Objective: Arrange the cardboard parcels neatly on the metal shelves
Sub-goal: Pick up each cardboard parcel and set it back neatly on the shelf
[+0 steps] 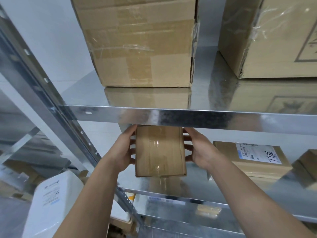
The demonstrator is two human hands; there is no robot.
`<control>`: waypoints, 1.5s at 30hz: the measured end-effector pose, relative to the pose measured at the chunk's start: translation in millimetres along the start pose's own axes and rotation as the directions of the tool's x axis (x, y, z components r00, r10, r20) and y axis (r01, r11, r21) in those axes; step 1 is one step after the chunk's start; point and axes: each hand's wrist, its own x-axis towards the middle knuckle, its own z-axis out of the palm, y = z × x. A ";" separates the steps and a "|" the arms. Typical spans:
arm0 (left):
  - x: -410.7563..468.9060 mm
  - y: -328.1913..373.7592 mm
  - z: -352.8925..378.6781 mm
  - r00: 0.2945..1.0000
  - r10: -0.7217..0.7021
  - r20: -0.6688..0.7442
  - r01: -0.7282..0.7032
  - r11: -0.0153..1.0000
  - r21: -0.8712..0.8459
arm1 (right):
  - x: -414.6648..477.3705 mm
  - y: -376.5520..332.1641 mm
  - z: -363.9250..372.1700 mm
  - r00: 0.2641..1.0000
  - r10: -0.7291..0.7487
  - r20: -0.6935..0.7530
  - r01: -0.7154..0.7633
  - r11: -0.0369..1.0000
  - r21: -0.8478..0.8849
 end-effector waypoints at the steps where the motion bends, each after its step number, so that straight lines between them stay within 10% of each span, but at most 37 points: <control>1: -0.1 -1.7 0.3 1.000 -0.005 -0.002 0.005 1.000 -0.007 | 0.2 1.1 0.5 1.000 -0.002 -0.005 0.002 1.000 0.000; 45: 36.4 -72.8 20.6 0.994 -0.100 -0.046 0.106 0.984 0.146 | 47.2 80.8 17.5 0.992 0.030 -0.122 -0.066 0.950 -0.304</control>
